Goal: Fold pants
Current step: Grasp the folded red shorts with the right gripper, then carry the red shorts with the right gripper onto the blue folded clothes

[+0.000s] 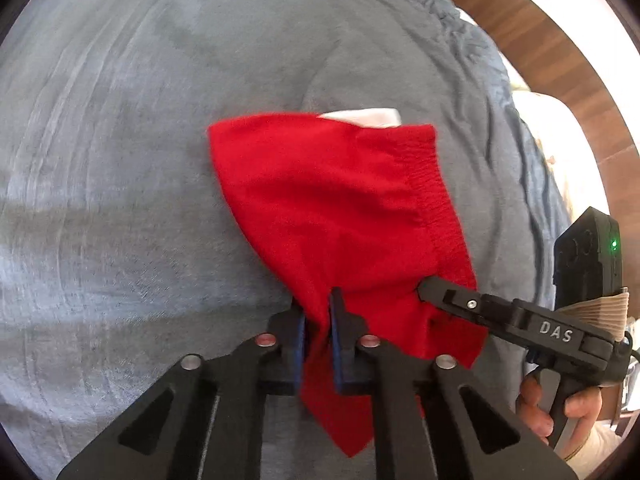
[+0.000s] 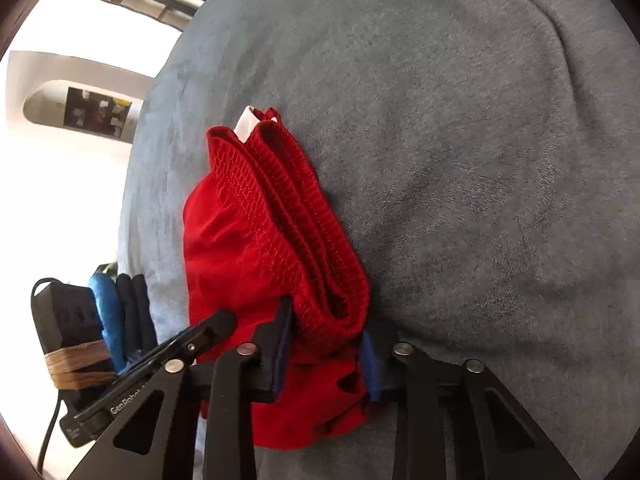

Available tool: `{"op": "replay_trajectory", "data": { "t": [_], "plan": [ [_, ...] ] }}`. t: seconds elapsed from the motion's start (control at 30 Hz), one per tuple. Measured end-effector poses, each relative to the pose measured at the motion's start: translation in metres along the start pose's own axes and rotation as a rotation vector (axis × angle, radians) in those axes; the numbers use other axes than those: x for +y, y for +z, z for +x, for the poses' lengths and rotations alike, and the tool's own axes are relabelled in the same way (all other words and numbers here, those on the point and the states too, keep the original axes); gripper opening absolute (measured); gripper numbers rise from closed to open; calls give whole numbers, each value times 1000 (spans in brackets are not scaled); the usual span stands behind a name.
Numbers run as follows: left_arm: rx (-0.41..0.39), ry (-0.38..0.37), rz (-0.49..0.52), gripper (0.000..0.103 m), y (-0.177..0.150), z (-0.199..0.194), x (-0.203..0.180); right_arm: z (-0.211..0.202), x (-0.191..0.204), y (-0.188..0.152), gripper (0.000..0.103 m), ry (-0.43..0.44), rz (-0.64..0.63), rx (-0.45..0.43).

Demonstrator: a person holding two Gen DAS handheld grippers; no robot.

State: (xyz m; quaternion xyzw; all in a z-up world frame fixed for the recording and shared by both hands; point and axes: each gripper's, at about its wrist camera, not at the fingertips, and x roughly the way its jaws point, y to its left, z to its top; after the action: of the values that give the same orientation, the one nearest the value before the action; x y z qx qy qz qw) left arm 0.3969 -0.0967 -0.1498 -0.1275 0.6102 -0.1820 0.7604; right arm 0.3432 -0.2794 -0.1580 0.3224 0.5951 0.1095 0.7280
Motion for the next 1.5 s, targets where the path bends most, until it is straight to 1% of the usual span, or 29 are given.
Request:
{"op": "replay_trajectory", "data": {
  "t": [0.07, 0.13, 0.3, 0.4, 0.63, 0.8, 0.87, 1.17, 1.3, 1.4, 1.5],
  "plan": [
    [-15, -16, -3, 10, 2, -8, -3, -6, 4, -2, 25, -9, 8, -21],
    [-39, -27, -1, 10, 3, -18, -7, -16, 10, -3, 24, -15, 14, -54],
    [-80, -25, 26, 10, 4, -44, -11, -37, 27, -5, 22, -15, 26, -110],
    [-115, -15, 53, 10, 3, -63, -11, -47, 38, -4, 22, -11, 29, -124],
    [-175, -19, 51, 10, -1, -100, -6, -67, 66, -7, 22, 3, -21, -156],
    [-220, -20, 39, 9, -4, -130, -2, -75, 97, -12, 22, 19, -71, -172],
    [-247, -10, 40, 9, -6, -146, 2, -78, 111, -15, 22, 31, -91, -177],
    [-358, 27, 18, 9, -20, -228, 37, -82, 181, -30, 22, 109, -186, -194],
    [-410, 51, 11, 9, -25, -270, 60, -79, 219, -36, 22, 148, -238, -196],
    [-439, 62, -8, 9, -27, -298, 81, -75, 250, -40, 22, 179, -281, -199],
    [-463, 89, -22, 9, -27, -324, 104, -65, 283, -45, 22, 207, -321, -193]
  ]
}}
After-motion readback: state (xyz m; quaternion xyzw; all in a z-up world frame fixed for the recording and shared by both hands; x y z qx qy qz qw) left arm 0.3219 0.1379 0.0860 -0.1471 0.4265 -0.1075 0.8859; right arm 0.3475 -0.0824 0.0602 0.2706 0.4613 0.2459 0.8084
